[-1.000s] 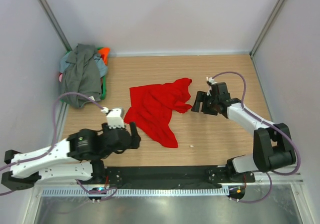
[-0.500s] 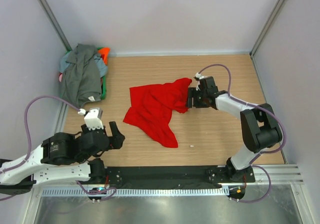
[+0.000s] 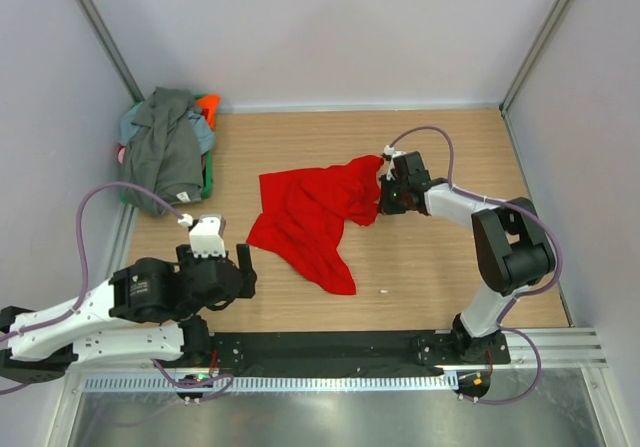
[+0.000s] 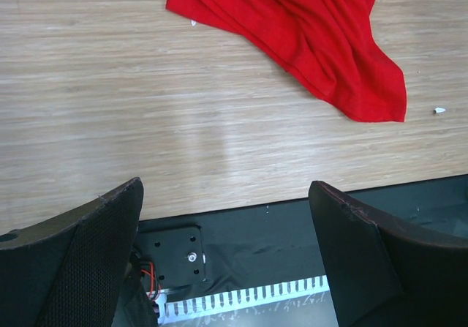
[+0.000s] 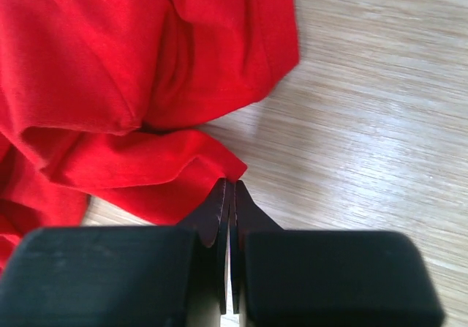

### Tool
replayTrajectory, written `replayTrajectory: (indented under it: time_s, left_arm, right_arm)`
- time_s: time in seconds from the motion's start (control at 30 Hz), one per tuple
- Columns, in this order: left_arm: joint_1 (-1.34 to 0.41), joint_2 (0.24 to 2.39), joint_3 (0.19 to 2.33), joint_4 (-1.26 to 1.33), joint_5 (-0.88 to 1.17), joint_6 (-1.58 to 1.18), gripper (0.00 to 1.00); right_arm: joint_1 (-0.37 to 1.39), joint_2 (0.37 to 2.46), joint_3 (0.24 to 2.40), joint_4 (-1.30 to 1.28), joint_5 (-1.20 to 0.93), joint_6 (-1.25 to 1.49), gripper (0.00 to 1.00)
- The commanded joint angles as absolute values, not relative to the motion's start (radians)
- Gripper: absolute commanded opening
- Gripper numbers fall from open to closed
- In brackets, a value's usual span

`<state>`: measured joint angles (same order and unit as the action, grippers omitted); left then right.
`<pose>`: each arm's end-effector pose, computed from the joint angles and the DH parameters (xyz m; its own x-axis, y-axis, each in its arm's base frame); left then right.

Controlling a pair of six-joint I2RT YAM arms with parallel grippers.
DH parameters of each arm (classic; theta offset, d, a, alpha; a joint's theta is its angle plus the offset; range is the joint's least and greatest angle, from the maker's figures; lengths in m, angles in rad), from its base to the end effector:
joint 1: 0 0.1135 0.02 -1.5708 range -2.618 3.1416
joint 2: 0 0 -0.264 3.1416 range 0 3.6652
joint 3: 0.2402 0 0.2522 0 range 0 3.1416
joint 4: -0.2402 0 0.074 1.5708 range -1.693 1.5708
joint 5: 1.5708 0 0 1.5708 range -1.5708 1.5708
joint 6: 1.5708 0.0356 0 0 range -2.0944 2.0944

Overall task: Fold and stack the t-shirts
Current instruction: Flatten the tshirt out

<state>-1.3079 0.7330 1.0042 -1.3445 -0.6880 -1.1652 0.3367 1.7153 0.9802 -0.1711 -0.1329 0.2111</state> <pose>0.0458 -0.0831 0.3244 -0.7032 -0.1185 -0.7010 0.0534 0.9744 -0.2183 0.3263 0.1192 0.1689 -0.8112 -0.0639 -0.5812 -0.2399 0.9429 0.2312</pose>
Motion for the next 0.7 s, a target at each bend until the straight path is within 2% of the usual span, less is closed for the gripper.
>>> replayTrajectory:
  time_s: [0.0,0.37,0.4,0.43,0.47,0.5,0.53,0.67]
  left_arm:
    - [-1.31,0.724,1.026,-1.379,-0.73,-1.164,0.96]
    - [-1.31,0.678,1.02,-1.379,-0.742,-1.175,0.94]
    - [-1.31,0.678,1.02,-1.378,-0.742,-1.175,0.94]
    - [-1.31,0.68,1.02,-1.379,-0.741,-1.175,0.94]
    - [-1.31,0.681,1.022,-1.379,-0.741,-1.175,0.94]
    - [-1.309,0.681,1.023,-1.379,-0.741,-1.174,0.93]
    - [-1.31,0.681,1.022,-1.379,-0.741,-1.173,0.93]
    - [-1.31,0.673,1.022,-1.379,-0.742,-1.175,0.93]
  right_arm:
    - [0.345,1.651,0.989,-0.118,-0.158,0.196,0.02]
    - [0.36,1.33,0.799,-0.005,-0.144,0.212,0.03]
    - [0.36,1.322,0.793,-0.006,-0.121,0.216,0.24]
    - [0.362,1.318,0.792,-0.006,-0.118,0.219,0.36]
    - [0.362,1.327,0.796,-0.008,-0.114,0.222,0.52]
    - [0.361,1.334,0.799,-0.012,-0.109,0.222,0.91]
    - [0.36,1.344,0.802,-0.018,-0.103,0.222,1.0]
    - [0.36,1.382,0.813,-0.028,-0.101,0.219,1.0]
